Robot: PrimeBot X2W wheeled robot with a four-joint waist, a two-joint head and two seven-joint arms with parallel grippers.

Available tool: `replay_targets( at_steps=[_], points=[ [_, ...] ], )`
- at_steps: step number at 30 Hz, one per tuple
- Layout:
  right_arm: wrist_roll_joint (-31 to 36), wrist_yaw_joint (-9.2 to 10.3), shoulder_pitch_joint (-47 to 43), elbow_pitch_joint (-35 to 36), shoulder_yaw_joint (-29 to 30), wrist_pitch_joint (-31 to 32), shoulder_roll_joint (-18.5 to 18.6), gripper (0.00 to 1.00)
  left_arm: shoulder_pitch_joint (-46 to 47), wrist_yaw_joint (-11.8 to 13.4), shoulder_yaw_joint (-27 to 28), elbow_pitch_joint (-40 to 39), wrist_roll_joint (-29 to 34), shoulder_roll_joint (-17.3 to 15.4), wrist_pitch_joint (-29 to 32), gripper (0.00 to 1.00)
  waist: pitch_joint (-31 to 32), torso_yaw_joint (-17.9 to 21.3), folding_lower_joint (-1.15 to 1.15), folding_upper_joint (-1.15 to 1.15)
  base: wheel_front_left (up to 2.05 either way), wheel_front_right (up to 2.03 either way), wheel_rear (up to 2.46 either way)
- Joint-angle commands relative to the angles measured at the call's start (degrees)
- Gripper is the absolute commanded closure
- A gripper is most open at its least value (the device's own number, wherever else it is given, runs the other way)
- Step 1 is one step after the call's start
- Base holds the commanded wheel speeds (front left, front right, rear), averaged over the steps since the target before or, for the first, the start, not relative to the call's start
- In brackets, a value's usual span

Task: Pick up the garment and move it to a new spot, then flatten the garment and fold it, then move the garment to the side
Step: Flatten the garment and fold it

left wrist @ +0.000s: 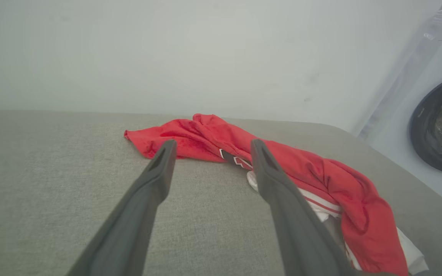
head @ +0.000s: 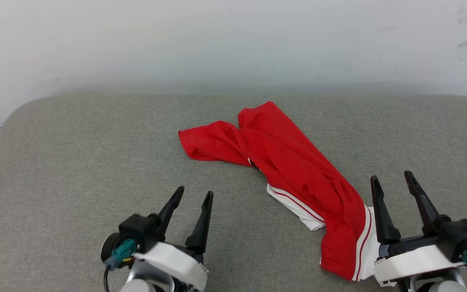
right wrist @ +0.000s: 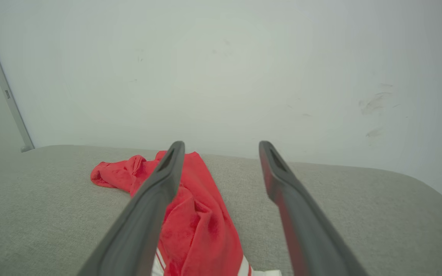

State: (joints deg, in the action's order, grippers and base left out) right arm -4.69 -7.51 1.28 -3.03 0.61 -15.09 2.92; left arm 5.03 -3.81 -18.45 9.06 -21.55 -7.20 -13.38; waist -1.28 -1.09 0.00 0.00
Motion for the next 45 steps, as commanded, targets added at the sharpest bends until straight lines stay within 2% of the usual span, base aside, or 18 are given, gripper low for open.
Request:
replay_targets(
  at_steps=[1,2,5,11,15,18,22,29,36,37,38,39,45],
  points=[
    [0.37,0.04,0.79,0.49,0.00,-0.11,-0.07,0.00,2.98,-0.54,-0.75,-0.57,-0.12,-0.18,2.63,0.00,-1.14,0.54,0.00,0.00,0.00,0.00,0.00],
    [0.37,0.04,0.79,0.49,0.00,-0.11,-0.07,0.00,2.98,-0.54,-0.75,-0.57,-0.12,-0.18,2.63,0.00,-1.14,0.54,0.00,0.00,0.00,0.00,0.00],
    [0.87,0.04,1.32,0.98,-0.14,-0.11,-0.08,0.00,7.03,-0.71,-2.35,-1.12,-0.32,-0.51,10.71,0.00,-2.90,1.08,0.00,0.00,0.00,0.00,0.00],
    [1.25,0.04,2.43,1.60,-0.88,-0.08,-0.07,0.00,15.16,-0.90,-7.17,-1.81,-2.55,-0.19,34.32,0.00,-6.42,3.06,0.00,0.00,0.00,0.00,0.00],
    [0.92,0.04,3.45,1.74,-1.44,-0.09,-0.09,0.00,19.61,-0.42,-8.61,-1.16,-4.03,0.49,43.89,0.00,-8.73,4.82,0.00,0.00,0.00,0.00,0.00],
    [0.54,0.04,4.24,2.04,-1.87,-0.10,-0.08,0.00,22.69,-0.63,-9.14,0.87,-5.29,0.88,48.48,0.00,-10.52,6.27,0.00,0.00,0.00,0.00,0.00],
    [0.05,0.04,5.21,2.39,-2.11,-0.10,-0.08,0.00,25.83,0.23,-9.13,5.10,-4.92,0.89,50.81,0.00,-12.74,8.31,0.00,0.00,0.00,0.00,0.00],
    [-1.06,0.04,6.19,2.70,-2.34,-0.11,-0.08,0.00,29.91,1.63,-8.69,12.94,-3.44,1.05,49.12,0.00,-15.96,10.52,0.00,0.00,0.00,0.00,0.00],
    [-1.56,0.04,6.84,3.03,-2.55,-0.11,-0.08,0.00,32.08,0.88,-9.70,19.27,-3.08,1.48,47.80,0.00,-17.54,11.09,0.00,0.00,0.00,0.00,0.00],
    [-1.56,0.04,6.87,3.06,-2.51,-0.11,-0.08,0.00,32.11,0.65,-10.21,20.14,-2.95,1.46,48.13,0.20,-17.63,11.04,0.00,0.00,0.00,0.00,0.00],
    [-1.58,0.04,6.84,3.05,-2.44,-0.12,-0.08,0.00,31.95,0.28,-10.74,20.93,-2.78,1.43,48.43,0.69,-17.67,10.95,0.00,0.00,0.00,0.00,0.00],
    [-1.58,0.04,6.82,2.97,-2.40,-0.12,-0.08,0.00,31.67,-0.14,-11.17,21.66,-2.98,1.44,48.51,1.00,-17.64,10.83,0.00,0.00,0.00,0.00,0.00],
    [-0.90,0.04,6.21,2.09,-2.11,-0.12,-0.08,0.00,29.45,-1.46,-11.91,22.56,-4.04,1.10,45.41,1.00,-15.25,9.12,0.00,0.00,0.00,0.00,0.00]
  ],
)
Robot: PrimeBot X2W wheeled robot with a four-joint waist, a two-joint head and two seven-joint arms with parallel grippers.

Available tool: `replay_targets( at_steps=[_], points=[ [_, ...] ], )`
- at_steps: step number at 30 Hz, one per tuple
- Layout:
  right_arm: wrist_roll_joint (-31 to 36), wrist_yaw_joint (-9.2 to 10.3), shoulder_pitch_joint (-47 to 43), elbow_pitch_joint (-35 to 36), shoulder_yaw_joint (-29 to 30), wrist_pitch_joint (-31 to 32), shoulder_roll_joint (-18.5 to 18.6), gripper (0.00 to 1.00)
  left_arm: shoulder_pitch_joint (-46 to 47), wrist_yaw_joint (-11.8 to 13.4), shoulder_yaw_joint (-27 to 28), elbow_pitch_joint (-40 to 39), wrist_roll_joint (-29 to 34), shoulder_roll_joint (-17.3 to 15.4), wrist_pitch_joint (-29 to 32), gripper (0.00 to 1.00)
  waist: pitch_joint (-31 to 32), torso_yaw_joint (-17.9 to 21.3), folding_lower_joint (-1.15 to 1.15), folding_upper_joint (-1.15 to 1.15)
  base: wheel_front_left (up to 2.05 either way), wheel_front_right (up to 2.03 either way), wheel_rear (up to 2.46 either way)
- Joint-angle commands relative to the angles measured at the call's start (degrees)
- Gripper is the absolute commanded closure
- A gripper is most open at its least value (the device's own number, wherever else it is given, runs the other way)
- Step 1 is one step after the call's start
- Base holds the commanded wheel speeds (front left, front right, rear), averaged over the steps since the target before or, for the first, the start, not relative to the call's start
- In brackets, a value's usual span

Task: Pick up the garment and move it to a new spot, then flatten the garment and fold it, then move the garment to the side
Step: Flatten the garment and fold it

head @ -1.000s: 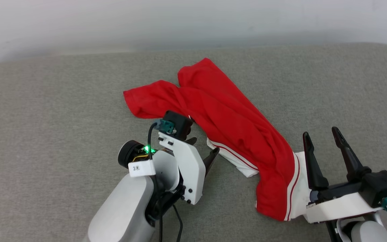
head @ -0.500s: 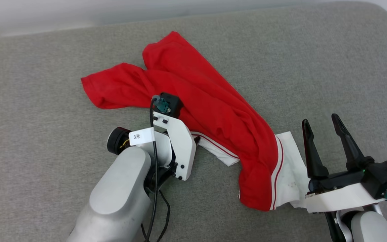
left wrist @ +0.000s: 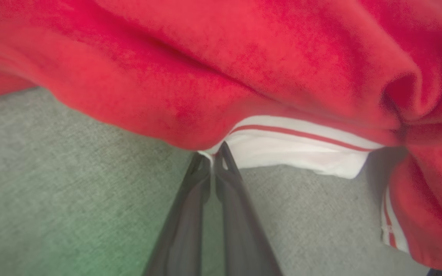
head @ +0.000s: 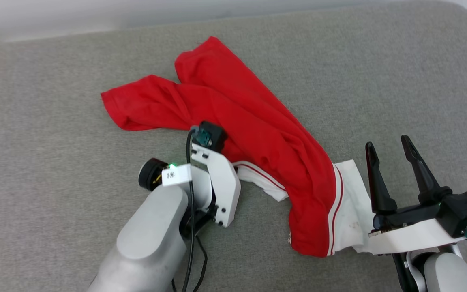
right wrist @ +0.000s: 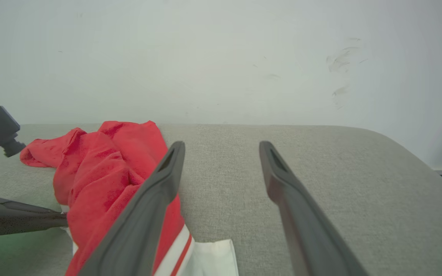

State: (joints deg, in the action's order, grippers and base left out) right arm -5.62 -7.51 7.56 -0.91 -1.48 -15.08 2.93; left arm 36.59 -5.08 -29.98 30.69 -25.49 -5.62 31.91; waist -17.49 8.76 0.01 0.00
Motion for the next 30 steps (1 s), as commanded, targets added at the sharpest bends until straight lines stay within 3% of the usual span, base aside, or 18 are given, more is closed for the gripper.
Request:
replay_targets(
  at_steps=[1,9,21,26,30],
  points=[
    [0.16,0.04,-0.31,-0.14,0.08,-0.12,-0.09,0.00,-2.52,-0.26,-0.23,0.56,-0.38,-0.73,-0.61,1.00,1.65,-1.14,-0.01,0.00,0.00,0.00,0.00],
    [0.78,0.04,-2.38,-0.98,0.78,-0.12,-0.09,0.00,-7.74,0.12,1.69,-7.77,-1.61,-5.44,-3.07,1.00,7.83,-5.42,-0.01,0.00,0.00,0.00,0.00],
    [-0.92,0.04,-3.34,-1.07,0.66,-0.13,-0.09,0.00,-18.97,4.42,10.00,-32.37,-5.78,-21.95,8.86,1.00,9.37,-8.47,-0.01,0.00,0.00,0.00,0.00],
    [-1.34,0.04,-2.64,-1.01,0.24,-0.12,-0.09,0.00,-23.05,6.11,12.33,-34.50,-7.73,-26.16,13.90,1.00,8.60,-7.75,-0.01,0.00,0.00,0.00,0.00],
    [-1.16,0.04,-2.12,-1.21,0.07,-0.12,-0.09,0.00,-25.69,6.69,11.95,-31.65,-8.55,-26.66,15.28,1.00,8.15,-7.11,-0.01,0.00,0.00,0.00,0.00]
  ],
)
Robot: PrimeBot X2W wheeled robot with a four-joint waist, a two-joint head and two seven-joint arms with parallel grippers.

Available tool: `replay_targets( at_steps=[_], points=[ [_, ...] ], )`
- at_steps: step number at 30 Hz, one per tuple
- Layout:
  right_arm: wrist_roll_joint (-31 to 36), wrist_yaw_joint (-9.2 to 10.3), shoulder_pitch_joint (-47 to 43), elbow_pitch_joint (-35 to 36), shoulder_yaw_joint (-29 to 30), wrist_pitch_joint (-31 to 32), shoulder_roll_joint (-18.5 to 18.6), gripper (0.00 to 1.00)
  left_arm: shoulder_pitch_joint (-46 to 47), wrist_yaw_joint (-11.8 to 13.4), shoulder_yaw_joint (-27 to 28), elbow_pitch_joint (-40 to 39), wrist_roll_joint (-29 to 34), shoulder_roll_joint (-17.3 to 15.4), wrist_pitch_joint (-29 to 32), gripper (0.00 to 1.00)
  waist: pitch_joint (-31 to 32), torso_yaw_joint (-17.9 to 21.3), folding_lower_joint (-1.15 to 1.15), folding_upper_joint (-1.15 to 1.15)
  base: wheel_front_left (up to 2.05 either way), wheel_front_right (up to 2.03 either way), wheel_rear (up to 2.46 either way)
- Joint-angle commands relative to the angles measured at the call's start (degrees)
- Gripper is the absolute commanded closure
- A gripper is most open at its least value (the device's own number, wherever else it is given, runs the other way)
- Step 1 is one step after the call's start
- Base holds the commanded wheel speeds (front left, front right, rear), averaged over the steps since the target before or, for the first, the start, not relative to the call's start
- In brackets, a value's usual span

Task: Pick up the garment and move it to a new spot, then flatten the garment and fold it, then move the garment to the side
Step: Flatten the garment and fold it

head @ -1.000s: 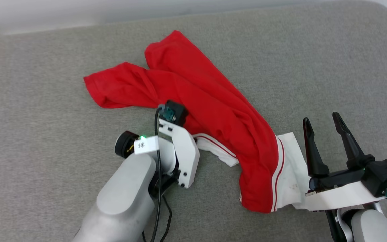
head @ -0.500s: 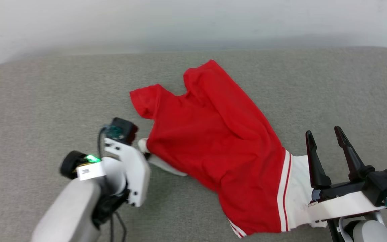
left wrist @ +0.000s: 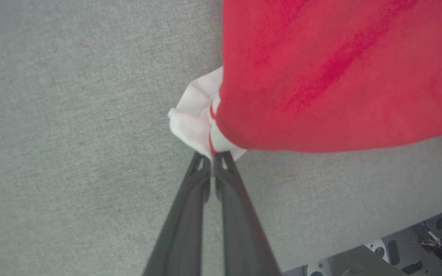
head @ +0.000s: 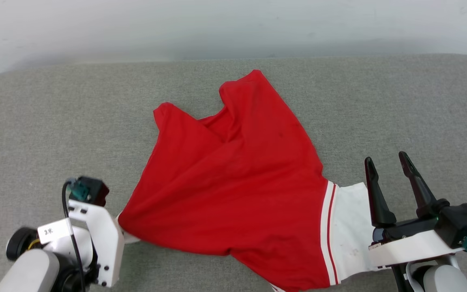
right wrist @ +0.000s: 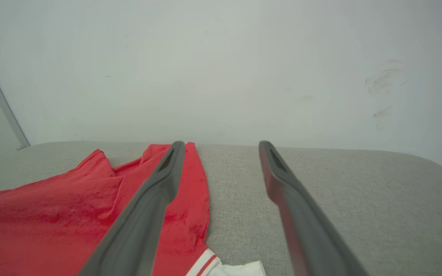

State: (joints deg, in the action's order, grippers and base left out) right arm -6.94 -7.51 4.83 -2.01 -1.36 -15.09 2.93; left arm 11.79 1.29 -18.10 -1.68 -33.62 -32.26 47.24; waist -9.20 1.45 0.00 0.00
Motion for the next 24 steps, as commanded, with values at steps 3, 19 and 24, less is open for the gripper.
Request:
replay_targets(
  at_steps=[3,19,24],
  points=[
    [0.40,0.04,0.89,-0.12,0.03,-0.11,-0.09,0.00,-1.76,0.47,0.24,3.62,-0.36,0.10,-1.15,1.00,-0.36,0.44,0.00,0.00,0.00,0.00,0.00],
    [2.87,0.04,-1.15,-1.19,1.80,-0.11,-0.10,0.00,2.81,-2.84,-0.26,5.54,8.13,6.38,-33.78,0.00,3.52,-3.03,0.00,0.00,0.00,0.00,0.00],
    [3.43,0.04,-1.89,-1.48,2.27,-0.12,-0.09,0.00,0.74,-4.35,-1.82,5.54,11.74,7.99,-49.14,0.00,5.49,-3.89,0.00,0.00,0.00,0.00,0.00]
  ],
)
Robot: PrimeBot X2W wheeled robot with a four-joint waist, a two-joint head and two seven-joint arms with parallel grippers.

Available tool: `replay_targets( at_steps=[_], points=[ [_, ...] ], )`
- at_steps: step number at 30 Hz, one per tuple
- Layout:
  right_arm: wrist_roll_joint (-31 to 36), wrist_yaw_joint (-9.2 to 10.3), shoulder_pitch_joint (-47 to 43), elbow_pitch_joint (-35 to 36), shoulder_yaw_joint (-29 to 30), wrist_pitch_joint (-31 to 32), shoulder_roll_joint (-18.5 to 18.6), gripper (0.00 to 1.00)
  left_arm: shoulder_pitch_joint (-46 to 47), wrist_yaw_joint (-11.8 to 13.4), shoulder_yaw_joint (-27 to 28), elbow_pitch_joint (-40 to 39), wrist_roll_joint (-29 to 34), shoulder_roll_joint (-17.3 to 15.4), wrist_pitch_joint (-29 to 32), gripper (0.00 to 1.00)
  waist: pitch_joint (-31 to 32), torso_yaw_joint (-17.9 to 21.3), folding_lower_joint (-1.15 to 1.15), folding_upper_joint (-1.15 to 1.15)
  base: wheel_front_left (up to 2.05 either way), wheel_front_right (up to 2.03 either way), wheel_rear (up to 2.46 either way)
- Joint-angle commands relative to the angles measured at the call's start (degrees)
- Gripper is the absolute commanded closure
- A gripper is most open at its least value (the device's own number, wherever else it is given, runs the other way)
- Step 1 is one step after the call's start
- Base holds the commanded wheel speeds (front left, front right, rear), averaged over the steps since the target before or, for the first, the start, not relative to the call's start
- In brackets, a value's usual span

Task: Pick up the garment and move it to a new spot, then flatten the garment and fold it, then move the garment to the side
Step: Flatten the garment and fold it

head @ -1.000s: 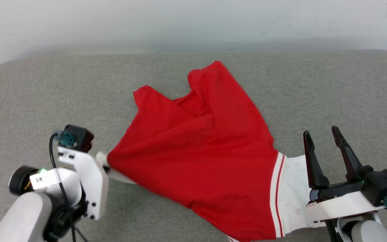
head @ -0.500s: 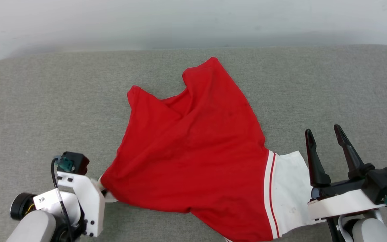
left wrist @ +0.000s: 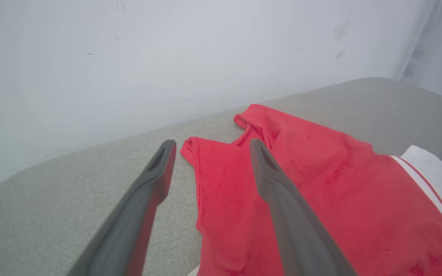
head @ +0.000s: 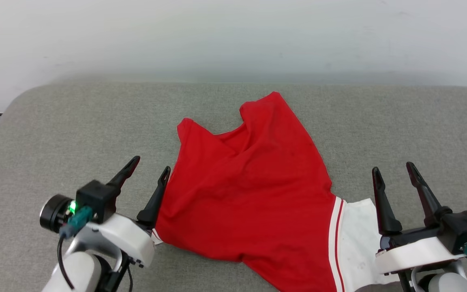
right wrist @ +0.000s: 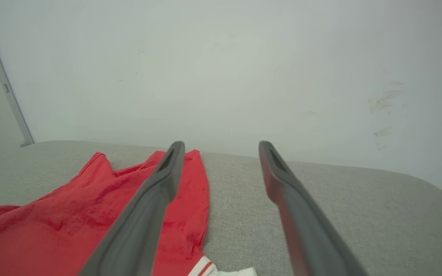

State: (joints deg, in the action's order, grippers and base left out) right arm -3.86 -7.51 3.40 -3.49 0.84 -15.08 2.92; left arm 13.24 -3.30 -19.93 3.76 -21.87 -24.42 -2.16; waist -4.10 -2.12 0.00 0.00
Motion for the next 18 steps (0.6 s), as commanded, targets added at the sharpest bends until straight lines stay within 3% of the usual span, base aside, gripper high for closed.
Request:
replay_targets(
  at_steps=[1,4,9,18],
  points=[
    [0.49,0.04,-1.04,-0.05,0.27,-0.13,-0.08,0.00,-2.50,1.58,0.55,0.37,1.27,1.65,-7.61,0.00,1.16,-0.61,0.00,0.00,0.00,0.00,0.00],
    [0.53,0.04,-1.57,0.02,0.49,-0.13,-0.08,0.00,-4.97,3.09,1.03,0.91,2.02,3.71,-11.72,0.00,1.72,-0.93,0.00,0.00,0.00,0.00,0.00],
    [0.59,0.04,-2.48,-0.27,0.68,-0.13,-0.08,0.00,-9.02,4.56,3.32,-0.66,2.37,8.03,-13.08,0.00,2.47,-1.19,0.00,0.00,0.00,0.00,0.00],
    [0.74,0.04,-2.56,-0.50,0.31,-0.13,-0.08,0.00,-13.10,1.14,8.24,-1.98,5.63,13.30,-13.09,0.00,2.39,-0.98,0.00,0.00,0.00,0.00,0.00]
  ],
)
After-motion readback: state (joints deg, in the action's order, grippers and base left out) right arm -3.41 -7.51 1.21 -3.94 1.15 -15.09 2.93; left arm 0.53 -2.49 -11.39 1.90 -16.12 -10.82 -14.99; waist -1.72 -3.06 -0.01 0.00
